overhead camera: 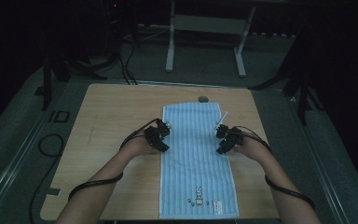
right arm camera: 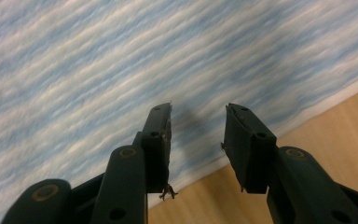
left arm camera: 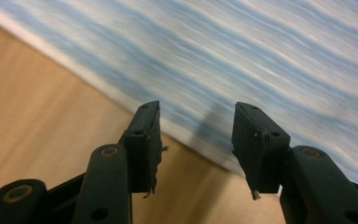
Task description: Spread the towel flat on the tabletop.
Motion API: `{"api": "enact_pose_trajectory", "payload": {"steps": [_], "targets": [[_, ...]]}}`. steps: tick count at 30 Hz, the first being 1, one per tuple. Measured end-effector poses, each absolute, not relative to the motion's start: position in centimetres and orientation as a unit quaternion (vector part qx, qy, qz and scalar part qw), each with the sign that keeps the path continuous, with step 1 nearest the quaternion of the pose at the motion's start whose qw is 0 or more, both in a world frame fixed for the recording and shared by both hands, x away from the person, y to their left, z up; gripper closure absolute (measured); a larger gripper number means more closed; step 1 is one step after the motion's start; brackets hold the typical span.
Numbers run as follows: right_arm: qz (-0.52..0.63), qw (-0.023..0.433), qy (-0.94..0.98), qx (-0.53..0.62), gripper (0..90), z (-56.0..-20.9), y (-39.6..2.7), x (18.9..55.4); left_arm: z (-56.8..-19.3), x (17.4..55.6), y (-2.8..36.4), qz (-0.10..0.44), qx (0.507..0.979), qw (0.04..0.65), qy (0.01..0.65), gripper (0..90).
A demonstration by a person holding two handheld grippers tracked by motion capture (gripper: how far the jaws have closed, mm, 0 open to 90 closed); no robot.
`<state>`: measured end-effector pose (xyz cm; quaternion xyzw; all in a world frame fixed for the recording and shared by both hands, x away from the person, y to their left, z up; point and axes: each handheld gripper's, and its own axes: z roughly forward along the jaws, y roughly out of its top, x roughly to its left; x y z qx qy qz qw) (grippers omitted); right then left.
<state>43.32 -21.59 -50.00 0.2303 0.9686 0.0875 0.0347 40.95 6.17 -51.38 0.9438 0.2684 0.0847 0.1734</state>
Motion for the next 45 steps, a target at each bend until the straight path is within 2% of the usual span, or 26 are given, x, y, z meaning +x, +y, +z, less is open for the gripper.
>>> {"api": "enact_pose_trajectory", "payload": {"steps": [6,10,19,23,29,35,45], "targets": [[0.08,0.023,0.969,0.231,60.9,-51.7,-22.0,41.7,-52.3,39.8,5.3,0.066,0.952,0.165,0.248,51.9],[0.086,0.021,0.967,0.237,60.4,-51.7,-22.4,40.8,-52.4,39.5,5.6,0.056,0.95,0.171,0.256,51.9],[0.085,0.022,0.97,0.225,59.5,-51.7,-22.5,37.9,-52.3,36.9,5.6,0.043,0.959,0.16,0.231,51.5],[0.079,0.017,0.972,0.22,59.3,-51.7,-22.5,36.2,-52.2,34.5,5.2,0.033,0.966,0.144,0.213,50.8],[0.071,0.021,0.974,0.214,59.1,-51.7,-22.1,35.0,-52.3,34.1,5.4,0.031,0.966,0.149,0.211,48.7],[0.075,0.019,0.973,0.216,57.7,-51.7,-22.1,35.7,-52.3,35.5,5.8,0.029,0.963,0.158,0.216,46.5],[0.081,0.01,0.968,0.238,54.8,-51.7,-21.9,39.9,-52.4,39.3,6.1,0.035,0.956,0.164,0.24,44.2]]}}
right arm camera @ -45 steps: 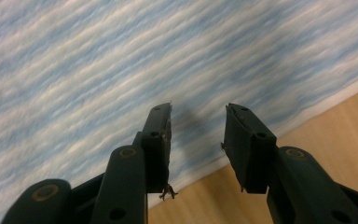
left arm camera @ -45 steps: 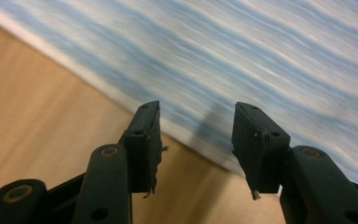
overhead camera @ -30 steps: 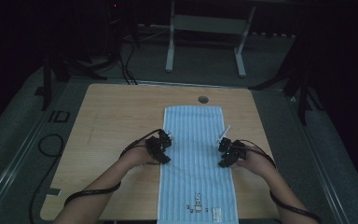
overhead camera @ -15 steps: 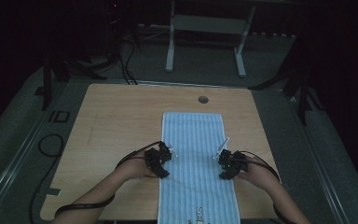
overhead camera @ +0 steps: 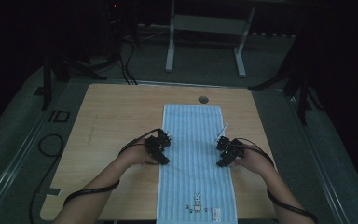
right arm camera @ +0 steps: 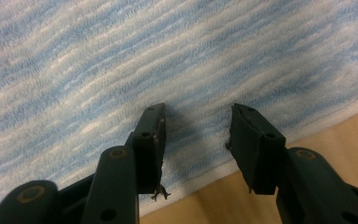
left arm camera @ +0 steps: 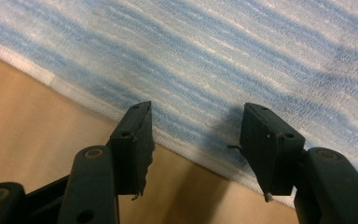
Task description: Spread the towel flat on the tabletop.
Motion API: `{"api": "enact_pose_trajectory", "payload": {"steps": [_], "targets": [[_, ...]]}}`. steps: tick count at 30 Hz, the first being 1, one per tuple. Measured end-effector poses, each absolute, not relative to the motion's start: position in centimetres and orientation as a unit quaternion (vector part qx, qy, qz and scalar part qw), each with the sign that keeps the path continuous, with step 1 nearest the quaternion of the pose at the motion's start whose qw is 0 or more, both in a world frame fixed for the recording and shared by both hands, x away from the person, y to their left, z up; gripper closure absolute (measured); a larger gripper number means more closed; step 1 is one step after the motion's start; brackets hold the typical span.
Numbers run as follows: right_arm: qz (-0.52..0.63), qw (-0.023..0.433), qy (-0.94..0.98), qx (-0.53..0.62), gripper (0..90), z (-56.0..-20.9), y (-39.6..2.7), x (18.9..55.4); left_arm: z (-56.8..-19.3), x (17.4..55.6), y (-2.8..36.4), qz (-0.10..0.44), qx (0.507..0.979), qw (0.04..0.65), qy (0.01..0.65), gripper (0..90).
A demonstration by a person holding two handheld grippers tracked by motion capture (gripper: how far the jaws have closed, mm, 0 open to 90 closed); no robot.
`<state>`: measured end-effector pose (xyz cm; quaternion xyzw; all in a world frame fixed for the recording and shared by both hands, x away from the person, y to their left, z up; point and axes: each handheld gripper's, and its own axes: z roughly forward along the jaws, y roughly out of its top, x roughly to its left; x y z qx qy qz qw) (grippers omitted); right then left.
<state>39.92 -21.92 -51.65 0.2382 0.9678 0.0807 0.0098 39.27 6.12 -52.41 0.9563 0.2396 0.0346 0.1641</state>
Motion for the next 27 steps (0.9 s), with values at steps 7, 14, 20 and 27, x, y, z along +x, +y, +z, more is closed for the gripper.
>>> {"api": "enact_pose_trajectory", "payload": {"steps": [7,14,20,27], "targets": [[0.061,0.004,0.969,0.241,53.2,-51.6,-21.5,42.4,-52.4,41.2,5.9,0.035,0.955,0.145,0.255,38.5],[0.039,0.005,0.975,0.217,49.7,-51.3,-21.1,43.2,-51.9,41.3,5.8,0.046,0.959,0.131,0.245,40.3],[0.075,-0.002,0.985,0.155,49.8,-49.9,-21.4,43.2,-50.4,41.6,5.3,0.058,0.965,0.134,0.218,42.5],[0.04,0.001,0.996,0.081,52.2,-49.8,-20.8,44.1,-50.6,42.7,4.1,0.069,0.974,0.087,0.196,42.5]]}}
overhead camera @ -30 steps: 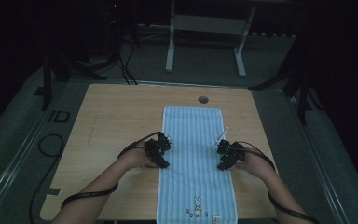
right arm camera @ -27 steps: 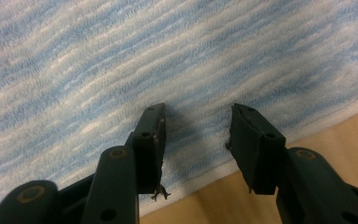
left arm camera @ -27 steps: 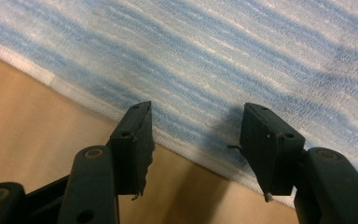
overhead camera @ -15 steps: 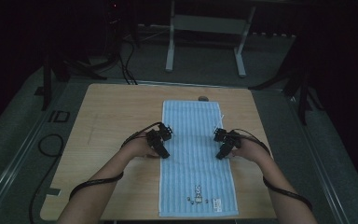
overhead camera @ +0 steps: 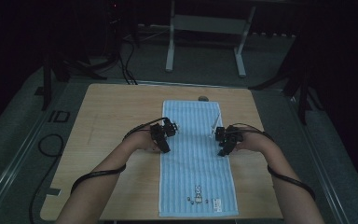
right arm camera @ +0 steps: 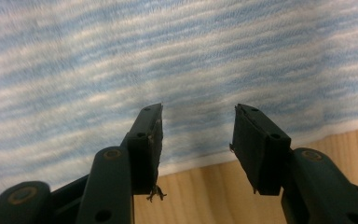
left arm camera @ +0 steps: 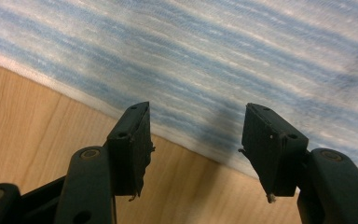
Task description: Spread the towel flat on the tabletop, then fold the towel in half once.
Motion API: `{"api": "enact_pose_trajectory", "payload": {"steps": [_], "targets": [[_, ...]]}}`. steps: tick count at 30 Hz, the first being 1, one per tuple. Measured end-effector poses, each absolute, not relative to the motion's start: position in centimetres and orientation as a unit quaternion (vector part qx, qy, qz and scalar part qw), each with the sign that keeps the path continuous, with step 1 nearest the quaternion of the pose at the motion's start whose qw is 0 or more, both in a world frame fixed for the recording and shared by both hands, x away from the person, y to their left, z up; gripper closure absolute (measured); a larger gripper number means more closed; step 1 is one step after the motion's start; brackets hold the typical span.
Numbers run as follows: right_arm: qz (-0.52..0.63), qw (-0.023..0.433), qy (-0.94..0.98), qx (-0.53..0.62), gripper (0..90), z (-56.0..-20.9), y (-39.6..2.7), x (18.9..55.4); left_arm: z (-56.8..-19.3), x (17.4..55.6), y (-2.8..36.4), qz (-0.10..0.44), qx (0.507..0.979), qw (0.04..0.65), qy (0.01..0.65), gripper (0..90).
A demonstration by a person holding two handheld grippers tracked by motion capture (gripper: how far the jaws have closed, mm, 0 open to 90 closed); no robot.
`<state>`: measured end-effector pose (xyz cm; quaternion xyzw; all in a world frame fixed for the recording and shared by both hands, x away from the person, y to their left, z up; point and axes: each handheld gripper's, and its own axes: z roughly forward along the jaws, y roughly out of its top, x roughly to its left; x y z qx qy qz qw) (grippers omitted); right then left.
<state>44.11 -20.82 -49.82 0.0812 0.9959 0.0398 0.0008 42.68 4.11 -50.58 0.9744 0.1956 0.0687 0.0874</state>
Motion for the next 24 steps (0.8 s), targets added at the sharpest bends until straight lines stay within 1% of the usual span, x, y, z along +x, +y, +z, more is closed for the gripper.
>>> {"api": "enact_pose_trajectory", "payload": {"steps": [6,8,14,16,17,20,21,23,24], "targets": [[0.02,0.012,0.998,0.061,52.2,-50.4,-20.5,45.4,-50.6,43.9,4.3,0.068,0.975,0.09,0.19,42.4],[0.015,0.022,0.998,0.052,52.7,-50.7,-20.3,45.9,-50.8,44.8,4.6,0.066,0.973,0.09,0.201,42.4],[-0.004,0.015,0.998,0.054,54.0,-51.5,-20.4,46.5,-51.8,45.3,4.2,0.054,0.976,0.07,0.2,42.4],[-0.003,0.015,0.998,0.053,56.2,-51.5,-20.4,46.4,-51.8,45.4,4.1,0.051,0.975,0.076,0.202,42.5],[-0.003,0.013,0.999,0.052,59.2,-51.5,-20.5,46.4,-51.8,45.4,4.1,0.049,0.976,0.074,0.199,42.7],[0.003,0.004,0.999,0.049,67.5,-51.5,-20.6,46.2,-51.7,45.2,4.1,0.041,0.976,0.077,0.198,49.8],[0.005,0.001,0.999,0.051,72.6,-51.5,-20.6,46.1,-51.7,45.1,4.1,0.039,0.977,0.078,0.193,53.2],[0.009,-0.001,0.999,0.045,81.7,-51.5,-20.6,45.9,-51.6,44.7,3.9,0.041,0.98,0.078,0.179,62.4],[0.009,-0.001,0.999,0.045,81.7,-51.5,-20.6,45.9,-51.6,44.7,3.9,0.041,0.98,0.078,0.179,67.8]]}}
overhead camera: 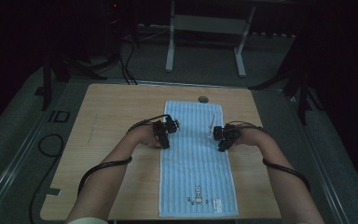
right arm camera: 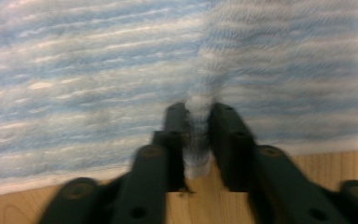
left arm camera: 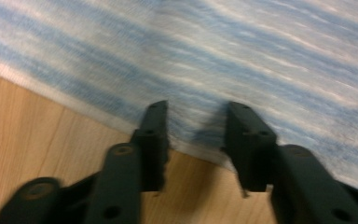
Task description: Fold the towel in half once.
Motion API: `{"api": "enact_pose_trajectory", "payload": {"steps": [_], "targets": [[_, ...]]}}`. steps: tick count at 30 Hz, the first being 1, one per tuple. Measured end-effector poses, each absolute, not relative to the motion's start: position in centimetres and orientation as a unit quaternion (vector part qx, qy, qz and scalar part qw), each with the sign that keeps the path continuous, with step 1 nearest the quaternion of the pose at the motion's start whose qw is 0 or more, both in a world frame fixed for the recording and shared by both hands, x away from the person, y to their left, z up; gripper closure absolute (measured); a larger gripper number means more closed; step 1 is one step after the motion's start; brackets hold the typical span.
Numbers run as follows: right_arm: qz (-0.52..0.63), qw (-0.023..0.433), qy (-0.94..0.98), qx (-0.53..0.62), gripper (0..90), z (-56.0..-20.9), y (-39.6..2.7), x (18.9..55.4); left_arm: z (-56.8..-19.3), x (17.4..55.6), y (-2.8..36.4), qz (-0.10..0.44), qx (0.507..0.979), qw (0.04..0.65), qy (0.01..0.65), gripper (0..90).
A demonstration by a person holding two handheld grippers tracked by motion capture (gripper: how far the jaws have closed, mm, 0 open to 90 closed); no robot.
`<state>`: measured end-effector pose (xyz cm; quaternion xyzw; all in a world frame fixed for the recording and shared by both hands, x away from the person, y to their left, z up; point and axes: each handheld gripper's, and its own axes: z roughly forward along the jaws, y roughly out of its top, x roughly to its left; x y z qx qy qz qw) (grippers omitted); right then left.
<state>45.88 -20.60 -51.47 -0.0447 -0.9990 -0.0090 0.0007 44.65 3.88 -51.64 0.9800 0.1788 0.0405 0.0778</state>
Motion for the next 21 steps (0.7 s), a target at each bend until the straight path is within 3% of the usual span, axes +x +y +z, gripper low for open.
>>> {"api": "enact_pose_trajectory", "payload": {"steps": [1,2,4,9,15,21], "targets": [[-0.009,0.004,-0.999,-0.047,83.3,-51.4,-20.6,45.8,-51.6,44.4,3.7,0.051,0.98,0.073,0.177,67.8],[-0.006,0.001,-0.999,-0.051,84.5,-51.4,-20.6,45.6,-51.6,44.3,3.7,0.059,0.979,0.072,0.184,81.0],[-0.016,-0.006,-0.999,-0.047,84.7,-51.2,-20.7,45.4,-51.2,44.2,3.8,0.065,0.976,0.078,0.195,86.2],[-0.036,-0.04,-0.998,-0.039,84.6,-49.6,-21.4,44.3,-48.7,43.4,4.9,0.082,0.967,0.124,0.206,87.4],[-0.063,-0.079,-0.995,-0.016,84.4,-46.2,-21.6,42.0,-45.5,41.2,5.7,0.093,0.968,0.137,0.187,87.2],[-0.07,-0.09,-0.993,0.014,83.1,-45.8,-21.7,38.1,-45.4,37.6,6.1,0.077,0.975,0.144,0.153,86.7]]}}
